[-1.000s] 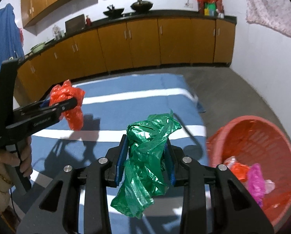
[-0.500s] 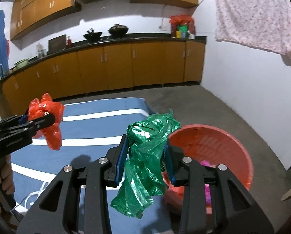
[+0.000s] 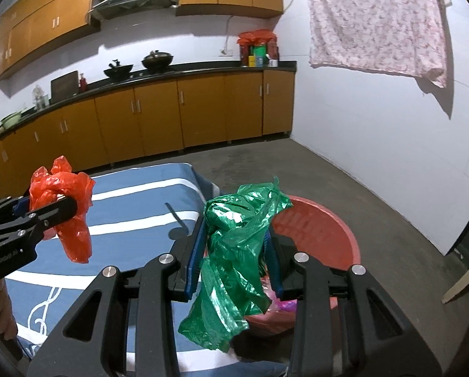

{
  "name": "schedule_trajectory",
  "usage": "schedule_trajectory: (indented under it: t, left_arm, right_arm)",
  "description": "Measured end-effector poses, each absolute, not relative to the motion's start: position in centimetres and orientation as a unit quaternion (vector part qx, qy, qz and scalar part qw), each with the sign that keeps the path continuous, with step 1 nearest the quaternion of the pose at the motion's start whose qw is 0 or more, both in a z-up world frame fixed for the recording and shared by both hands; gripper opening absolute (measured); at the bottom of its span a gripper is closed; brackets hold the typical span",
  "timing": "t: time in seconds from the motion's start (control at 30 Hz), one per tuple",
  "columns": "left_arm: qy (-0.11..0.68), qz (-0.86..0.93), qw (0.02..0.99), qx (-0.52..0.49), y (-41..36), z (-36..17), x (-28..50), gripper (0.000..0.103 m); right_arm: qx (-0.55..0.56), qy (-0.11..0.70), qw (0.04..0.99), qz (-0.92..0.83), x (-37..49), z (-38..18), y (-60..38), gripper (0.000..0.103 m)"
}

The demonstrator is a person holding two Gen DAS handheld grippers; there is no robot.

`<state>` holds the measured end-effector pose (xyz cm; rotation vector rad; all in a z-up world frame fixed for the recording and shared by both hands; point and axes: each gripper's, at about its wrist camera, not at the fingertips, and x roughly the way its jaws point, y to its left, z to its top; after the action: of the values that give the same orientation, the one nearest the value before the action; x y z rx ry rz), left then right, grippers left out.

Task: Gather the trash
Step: 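Carry the red bag and green bag over the orange basket with both grippers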

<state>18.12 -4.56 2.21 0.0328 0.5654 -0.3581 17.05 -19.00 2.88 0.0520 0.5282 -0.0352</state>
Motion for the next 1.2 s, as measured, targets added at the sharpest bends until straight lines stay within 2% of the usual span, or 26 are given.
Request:
schedule_trajectory:
  t: [1.2]
  left_arm:
    - [0.323,-0.261,0.909,0.036,-16.6,-2.6,23.2,0.049]
  right_arm:
    - [0.097,0.283,0.951,-0.072,19.1,0.0,-26.2,0.036]
